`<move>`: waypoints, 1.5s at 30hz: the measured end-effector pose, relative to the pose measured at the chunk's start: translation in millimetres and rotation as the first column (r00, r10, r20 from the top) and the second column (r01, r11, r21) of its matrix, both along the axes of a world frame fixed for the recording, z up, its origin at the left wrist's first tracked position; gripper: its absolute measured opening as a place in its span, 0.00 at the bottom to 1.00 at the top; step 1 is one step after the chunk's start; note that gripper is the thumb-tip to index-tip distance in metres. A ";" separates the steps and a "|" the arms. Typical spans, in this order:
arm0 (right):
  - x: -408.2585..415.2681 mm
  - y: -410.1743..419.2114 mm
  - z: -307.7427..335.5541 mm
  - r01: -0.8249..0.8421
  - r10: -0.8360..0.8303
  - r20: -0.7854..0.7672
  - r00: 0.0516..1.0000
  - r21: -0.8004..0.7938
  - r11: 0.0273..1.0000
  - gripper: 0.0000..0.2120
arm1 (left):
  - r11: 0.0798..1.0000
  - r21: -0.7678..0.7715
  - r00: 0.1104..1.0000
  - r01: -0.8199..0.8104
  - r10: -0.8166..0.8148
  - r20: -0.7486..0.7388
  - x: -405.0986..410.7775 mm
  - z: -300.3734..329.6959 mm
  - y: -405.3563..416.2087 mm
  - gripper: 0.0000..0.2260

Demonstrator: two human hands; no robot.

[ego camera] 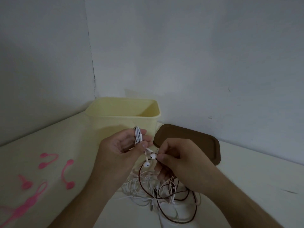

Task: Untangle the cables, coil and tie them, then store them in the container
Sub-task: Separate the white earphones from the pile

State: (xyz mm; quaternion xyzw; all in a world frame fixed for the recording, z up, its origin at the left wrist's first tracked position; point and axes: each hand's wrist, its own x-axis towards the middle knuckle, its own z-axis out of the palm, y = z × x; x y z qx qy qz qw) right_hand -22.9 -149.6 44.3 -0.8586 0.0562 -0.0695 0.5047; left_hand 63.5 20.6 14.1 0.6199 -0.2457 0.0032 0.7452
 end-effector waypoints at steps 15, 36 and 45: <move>0.5 4.0 -8.5 0.081 -0.058 0.197 0.979 -0.108 0.991 0.09 | 0.991 0.043 0.990 -0.125 0.122 0.074 -4.4 -3.8 -5.1 0.14; -2.0 9.2 4.3 0.007 -0.010 0.056 0.998 0.057 0.998 0.06 | 0.995 -0.088 0.999 0.047 -0.047 0.007 -7.5 -3.3 -8.4 0.14; -3.1 25.9 -10.3 0.145 -0.146 0.246 0.958 0.021 0.989 0.05 | 0.991 0.002 0.990 0.134 -0.134 0.053 -5.5 -12.7 -11.3 0.14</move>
